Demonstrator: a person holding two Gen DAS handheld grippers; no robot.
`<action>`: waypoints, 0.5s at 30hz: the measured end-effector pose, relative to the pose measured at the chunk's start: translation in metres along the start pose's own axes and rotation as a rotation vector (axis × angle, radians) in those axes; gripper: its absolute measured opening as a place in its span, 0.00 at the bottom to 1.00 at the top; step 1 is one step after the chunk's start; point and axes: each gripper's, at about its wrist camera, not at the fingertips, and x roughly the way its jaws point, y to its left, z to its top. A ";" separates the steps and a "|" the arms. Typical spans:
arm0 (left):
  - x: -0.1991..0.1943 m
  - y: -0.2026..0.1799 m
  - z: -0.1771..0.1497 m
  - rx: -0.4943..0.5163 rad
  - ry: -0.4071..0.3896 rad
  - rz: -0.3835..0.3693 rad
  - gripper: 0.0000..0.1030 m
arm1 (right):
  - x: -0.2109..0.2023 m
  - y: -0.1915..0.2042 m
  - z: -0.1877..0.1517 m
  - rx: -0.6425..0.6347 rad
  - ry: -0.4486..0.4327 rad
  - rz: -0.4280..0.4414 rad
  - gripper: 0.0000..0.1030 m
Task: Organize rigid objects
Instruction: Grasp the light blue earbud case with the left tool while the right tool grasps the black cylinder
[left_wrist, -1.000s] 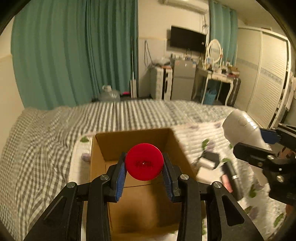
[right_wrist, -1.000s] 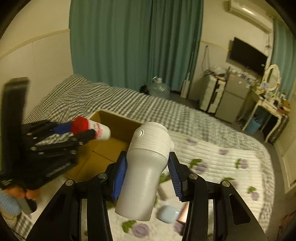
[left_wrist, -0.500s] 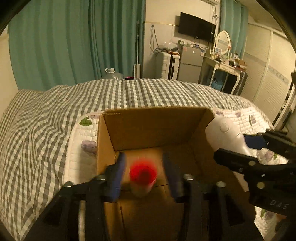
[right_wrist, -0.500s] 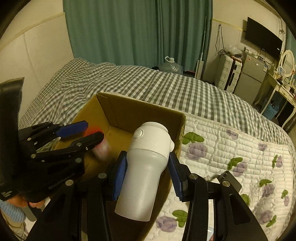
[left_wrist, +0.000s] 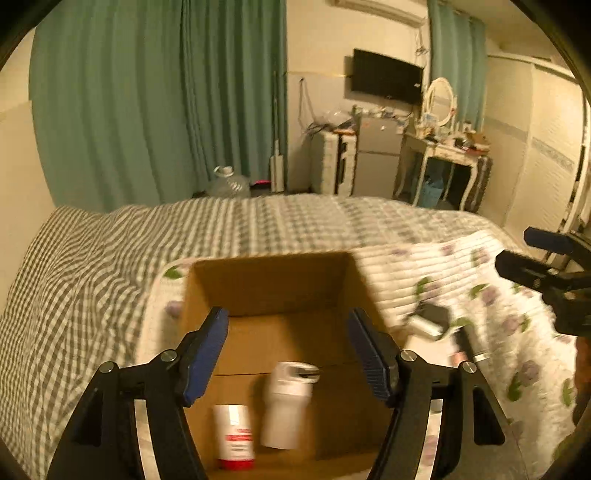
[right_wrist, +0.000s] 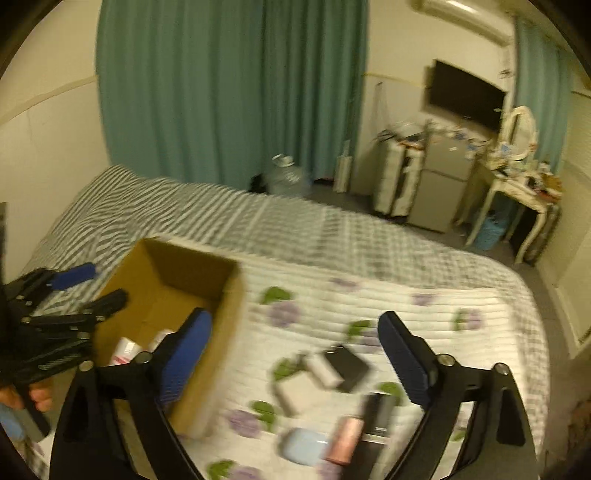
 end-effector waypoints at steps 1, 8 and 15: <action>-0.006 -0.013 0.003 0.002 -0.011 -0.009 0.68 | -0.003 -0.007 -0.003 0.003 0.002 -0.016 0.91; -0.001 -0.102 0.001 0.041 0.010 -0.046 0.69 | -0.001 -0.075 -0.047 0.050 0.050 -0.091 0.91; 0.046 -0.169 -0.040 0.061 0.132 -0.052 0.69 | 0.027 -0.120 -0.095 0.113 0.133 -0.084 0.91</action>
